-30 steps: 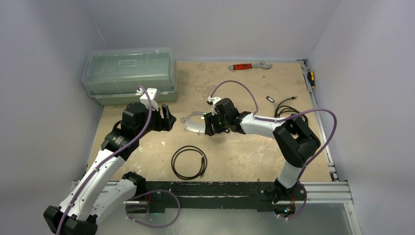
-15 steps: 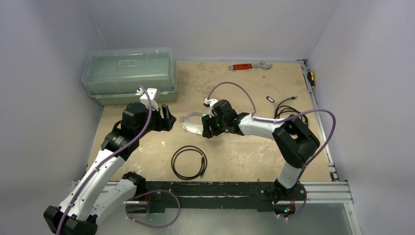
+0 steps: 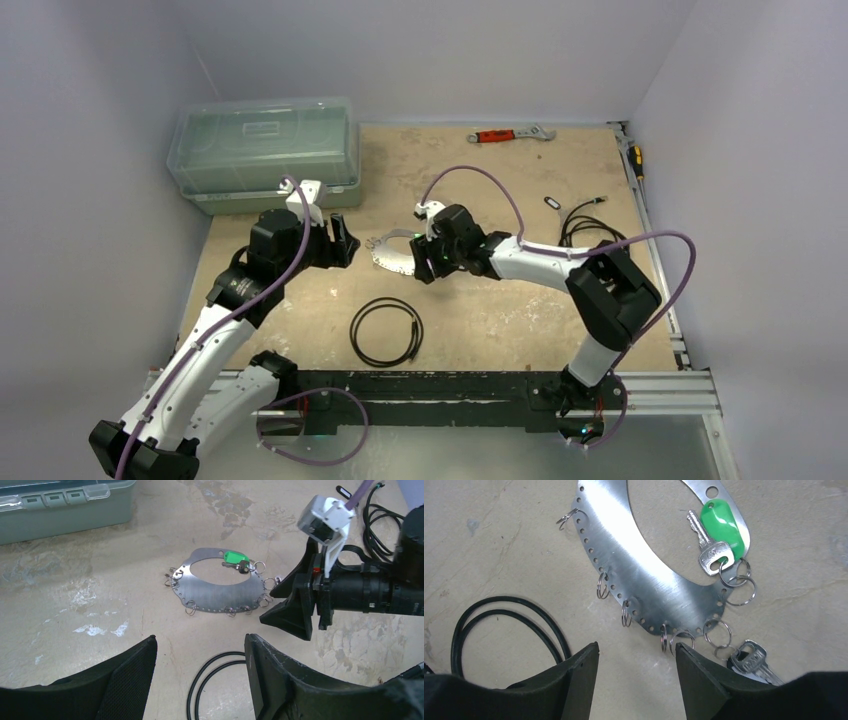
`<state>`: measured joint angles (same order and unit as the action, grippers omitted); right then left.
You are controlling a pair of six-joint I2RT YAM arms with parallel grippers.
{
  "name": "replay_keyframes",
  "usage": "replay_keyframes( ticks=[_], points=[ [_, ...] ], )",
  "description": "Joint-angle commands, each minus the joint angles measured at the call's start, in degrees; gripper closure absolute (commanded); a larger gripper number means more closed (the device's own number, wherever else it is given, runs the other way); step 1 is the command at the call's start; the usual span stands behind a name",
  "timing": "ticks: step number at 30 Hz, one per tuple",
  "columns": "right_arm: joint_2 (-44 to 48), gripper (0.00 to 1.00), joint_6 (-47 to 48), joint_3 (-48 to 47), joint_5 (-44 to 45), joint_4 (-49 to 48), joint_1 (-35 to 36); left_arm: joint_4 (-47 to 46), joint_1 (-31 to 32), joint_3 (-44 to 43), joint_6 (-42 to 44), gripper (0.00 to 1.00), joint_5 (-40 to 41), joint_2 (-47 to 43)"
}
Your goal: Put the keys on the keyring
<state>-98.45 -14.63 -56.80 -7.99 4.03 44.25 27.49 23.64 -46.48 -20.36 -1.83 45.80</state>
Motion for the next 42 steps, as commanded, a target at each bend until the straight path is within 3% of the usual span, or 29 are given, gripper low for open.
replay_keyframes(
  ticks=[1, 7, 21, 42],
  points=[
    [6.02, 0.39, 1.89, 1.95, 4.19, -0.25, 0.04, -1.50, -0.35, -0.04, 0.76, 0.36, -0.81, -0.19],
    [8.01, 0.42, 0.30, 4.62, 6.64, -2.27, -0.08, -1.42, -0.35, -0.01, 0.76, 0.36, -0.81, -0.39],
    [7.48, 0.61, -0.66, 6.95, 13.28, 1.28, -0.75, -1.41, -0.35, 0.06, 0.72, 0.37, -0.81, -0.33],
    [1.87, 0.61, 4.43, 4.18, 13.40, -0.66, 2.41, -1.48, -0.30, -0.03, 0.85, 0.37, -1.16, -0.36]
  ],
)
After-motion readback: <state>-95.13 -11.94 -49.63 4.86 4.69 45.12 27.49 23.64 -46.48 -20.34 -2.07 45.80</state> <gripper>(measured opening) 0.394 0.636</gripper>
